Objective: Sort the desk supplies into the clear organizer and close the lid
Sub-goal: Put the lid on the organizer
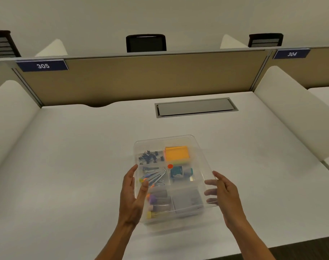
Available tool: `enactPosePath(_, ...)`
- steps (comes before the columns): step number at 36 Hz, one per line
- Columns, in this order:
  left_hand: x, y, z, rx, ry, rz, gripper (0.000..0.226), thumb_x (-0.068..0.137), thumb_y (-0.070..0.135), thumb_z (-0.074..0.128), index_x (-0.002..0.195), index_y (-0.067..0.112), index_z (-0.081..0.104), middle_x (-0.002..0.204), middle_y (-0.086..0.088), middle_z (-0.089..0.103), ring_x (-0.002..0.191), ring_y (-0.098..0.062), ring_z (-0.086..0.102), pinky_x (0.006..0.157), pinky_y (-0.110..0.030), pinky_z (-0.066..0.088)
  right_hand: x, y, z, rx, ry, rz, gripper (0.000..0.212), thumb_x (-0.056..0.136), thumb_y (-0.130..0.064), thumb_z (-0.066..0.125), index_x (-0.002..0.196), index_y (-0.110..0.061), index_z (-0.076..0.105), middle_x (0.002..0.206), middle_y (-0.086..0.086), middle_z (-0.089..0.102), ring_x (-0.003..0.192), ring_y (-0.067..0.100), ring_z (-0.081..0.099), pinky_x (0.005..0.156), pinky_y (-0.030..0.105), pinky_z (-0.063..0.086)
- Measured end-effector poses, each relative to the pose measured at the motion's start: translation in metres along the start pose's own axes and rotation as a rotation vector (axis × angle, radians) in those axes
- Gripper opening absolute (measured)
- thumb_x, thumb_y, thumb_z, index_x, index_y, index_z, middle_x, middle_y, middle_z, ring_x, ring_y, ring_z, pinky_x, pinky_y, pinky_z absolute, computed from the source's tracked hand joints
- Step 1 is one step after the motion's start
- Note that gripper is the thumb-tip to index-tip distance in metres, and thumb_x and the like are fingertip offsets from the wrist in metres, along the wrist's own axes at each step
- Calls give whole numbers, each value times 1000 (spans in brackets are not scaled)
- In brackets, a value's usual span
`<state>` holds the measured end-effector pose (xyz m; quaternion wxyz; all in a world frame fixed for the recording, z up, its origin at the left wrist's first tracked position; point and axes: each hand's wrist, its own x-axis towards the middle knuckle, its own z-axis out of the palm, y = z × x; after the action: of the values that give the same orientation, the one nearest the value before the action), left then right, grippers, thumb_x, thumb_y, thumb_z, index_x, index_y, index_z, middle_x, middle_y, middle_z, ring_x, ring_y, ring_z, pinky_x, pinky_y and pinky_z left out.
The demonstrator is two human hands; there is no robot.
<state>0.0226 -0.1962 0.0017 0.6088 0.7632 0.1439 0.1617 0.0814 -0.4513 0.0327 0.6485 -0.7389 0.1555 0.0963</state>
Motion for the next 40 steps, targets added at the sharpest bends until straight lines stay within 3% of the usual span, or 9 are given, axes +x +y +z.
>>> enactPosePath(5,-3,-7,3,11,-8,-36,50,86,49,55,132,57,36,140,28,41,132,-3,42,110,-46,39,9,19,1,-164,5,-18,38,107,-16,33,140,-21,49,105,0,68,86,23,65,65,30,56)
enactPosePath(8,-3,-13,3,1,-16,-38,52,86,45,56,135,49,38,141,24,42,133,-6,42,111,-42,39,11,27,3,-226,-18,-7,34,104,-20,39,123,-42,56,126,-3,61,114,24,56,93,41,53)
enactPosePath(10,-4,-16,4,4,-29,-45,53,86,45,56,135,48,38,141,23,42,133,-5,42,109,-36,39,10,30,5,-255,-26,-4,33,103,-25,42,130,-40,52,137,-3,54,124,19,49,103,39,44)
enactPosePath(14,-5,-15,8,4,-49,-55,52,85,44,56,133,44,37,135,28,42,122,15,43,93,-6,40,9,35,11,-332,9,-35,42,104,-35,39,146,-31,38,138,1,51,126,23,49,98,38,44)
enactPosePath(16,-5,-18,8,-14,-46,-66,54,84,49,57,133,41,38,134,28,43,119,18,44,86,-2,41,11,38,12,-364,34,-48,41,103,-36,40,145,-32,39,140,3,48,127,24,46,102,43,45)
enactPosePath(21,-4,-26,6,-11,-37,-96,67,76,65,55,136,41,39,138,28,42,123,18,40,94,-7,37,14,43,12,-361,14,-20,41,103,-35,41,144,-34,38,138,2,41,124,23,45,98,44,49)
enactPosePath(31,-2,-26,4,58,-64,-70,55,85,43,57,136,41,37,141,20,42,122,17,41,90,0,36,12,50,16,-324,-42,32,51,103,-36,44,151,-28,30,132,-1,41,110,16,47,82,29,45)
enactPosePath(36,-6,-27,4,145,-45,-61,55,84,56,47,136,46,32,155,9,29,140,-4,24,108,-25,26,12,52,14,-340,-55,6,47,102,-34,48,147,-28,38,126,-3,43,110,17,51,76,22,46)
enactPosePath(40,-10,-34,5,152,-40,-79,55,89,48,53,139,43,30,155,7,31,146,-16,24,110,-30,27,17,54,9,-382,-31,-18,40,102,-33,45,142,-27,44,126,-1,51,105,16,55,71,19,46)
